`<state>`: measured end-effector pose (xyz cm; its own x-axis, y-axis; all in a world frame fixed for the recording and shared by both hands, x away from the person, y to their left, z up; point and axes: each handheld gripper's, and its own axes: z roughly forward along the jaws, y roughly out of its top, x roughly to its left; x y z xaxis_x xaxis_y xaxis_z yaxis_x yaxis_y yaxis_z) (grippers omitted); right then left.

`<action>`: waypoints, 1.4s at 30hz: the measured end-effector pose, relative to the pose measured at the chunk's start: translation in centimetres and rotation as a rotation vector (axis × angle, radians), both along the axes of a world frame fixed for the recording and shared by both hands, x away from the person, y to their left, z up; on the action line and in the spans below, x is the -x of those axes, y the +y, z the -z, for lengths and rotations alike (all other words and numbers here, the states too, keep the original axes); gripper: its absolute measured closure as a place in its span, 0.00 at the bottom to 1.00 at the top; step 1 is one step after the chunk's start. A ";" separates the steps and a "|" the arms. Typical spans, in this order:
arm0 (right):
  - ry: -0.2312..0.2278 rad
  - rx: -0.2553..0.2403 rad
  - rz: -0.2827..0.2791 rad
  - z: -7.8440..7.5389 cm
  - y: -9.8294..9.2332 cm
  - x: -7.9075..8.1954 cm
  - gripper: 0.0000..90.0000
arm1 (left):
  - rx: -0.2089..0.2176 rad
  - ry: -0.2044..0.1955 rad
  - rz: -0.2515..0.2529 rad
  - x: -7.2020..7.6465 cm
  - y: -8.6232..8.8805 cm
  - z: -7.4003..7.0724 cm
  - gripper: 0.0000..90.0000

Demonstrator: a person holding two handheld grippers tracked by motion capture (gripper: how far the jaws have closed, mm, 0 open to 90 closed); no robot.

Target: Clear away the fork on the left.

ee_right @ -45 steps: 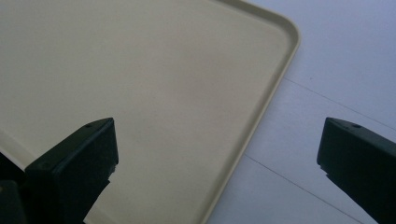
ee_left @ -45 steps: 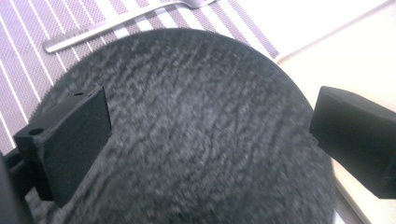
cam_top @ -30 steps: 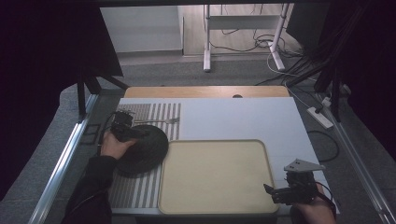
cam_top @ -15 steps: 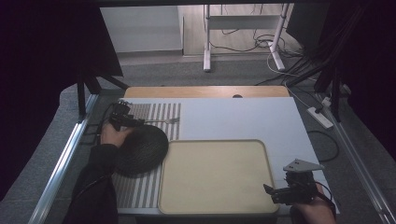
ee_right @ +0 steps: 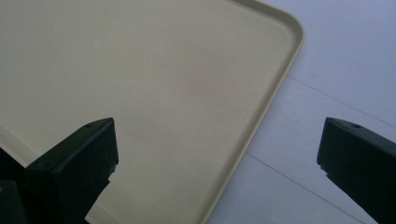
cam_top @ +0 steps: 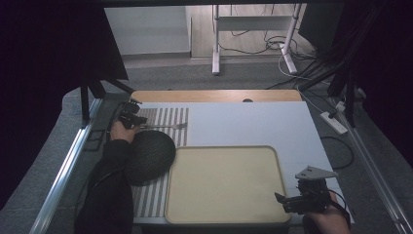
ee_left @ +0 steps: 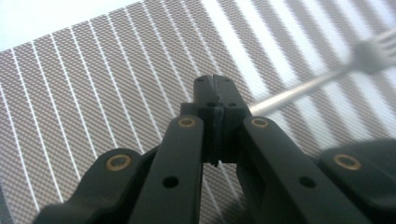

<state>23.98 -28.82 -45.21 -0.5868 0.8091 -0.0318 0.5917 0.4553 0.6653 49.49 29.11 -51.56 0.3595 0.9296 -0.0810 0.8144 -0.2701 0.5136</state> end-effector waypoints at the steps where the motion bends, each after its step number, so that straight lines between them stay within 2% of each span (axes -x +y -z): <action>1: 0.000 0.000 -0.001 0.0 0.0 0.0 0.00 | -0.008 0.009 -0.015 -0.5 0.1 0.4 0.99; 5: 0.002 -0.003 -0.002 0.0 0.0 0.0 0.00 | -0.037 0.040 -0.023 -1.1 0.1 1.0 0.99; 6: 0.003 -0.003 -0.002 0.0 0.0 0.0 0.00 | -0.017 0.044 -0.028 -1.0 0.3 1.0 0.99; 8: 0.005 -0.007 -0.003 0.0 -0.1 0.0 0.00 | -0.009 0.057 -0.021 -0.7 0.3 1.0 0.99; 11: 0.006 -0.008 -0.004 0.0 -0.1 0.0 0.00 | 0.001 0.091 0.006 -0.2 0.3 0.8 0.99; 12: 0.006 -0.008 -0.004 0.0 -0.1 0.0 0.00 | 0.001 0.091 0.006 -0.2 0.3 0.8 0.99; 13: 0.004 -0.002 -0.006 0.0 0.0 0.0 0.00 | -0.009 0.114 0.032 0.1 0.3 0.6 0.99; 17: 0.004 0.008 -0.013 0.0 0.1 0.0 0.00 | -0.023 0.148 0.070 0.6 -0.1 0.4 0.99; 21: 0.003 0.010 -0.016 0.1 0.1 0.0 0.00 | -0.021 0.168 0.087 0.9 -0.2 0.3 0.99; 23: 0.003 0.010 -0.019 0.0 0.1 0.0 0.00 | -0.018 0.165 0.074 1.1 -0.2 0.3 0.99; 29: 0.003 0.014 -0.027 0.1 0.2 0.1 0.00 | -0.003 0.152 0.077 1.0 0.1 0.3 0.98; 30: 0.003 0.014 -0.027 0.1 0.2 0.1 0.00 | -0.003 0.152 0.077 1.0 0.1 0.3 0.92; 31: 0.003 0.013 -0.028 0.1 0.2 0.1 0.00 | 0.013 0.119 0.066 1.0 0.3 0.0 0.88; 33: 0.003 0.013 -0.029 0.1 0.2 0.1 0.00 | 0.041 0.101 0.072 0.9 0.2 -0.3 0.83; 40: 0.004 0.014 -0.029 0.1 0.2 0.1 0.00 | 0.044 0.070 0.122 0.4 -1.4 -0.7 0.44; 41: 0.004 0.013 -0.029 0.1 0.2 0.1 0.00 | 0.043 0.042 0.146 0.3 -2.0 -0.9 0.41; 42: 0.004 0.014 -0.029 0.1 0.2 0.1 0.00 | 0.043 0.042 0.146 0.3 -2.0 -0.9 0.37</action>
<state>23.93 -28.64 -45.28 -0.6103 0.7911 -0.0404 0.5804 0.4813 0.6568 49.21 27.11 -50.64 0.4858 0.8632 -0.1376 0.7891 -0.3654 0.4938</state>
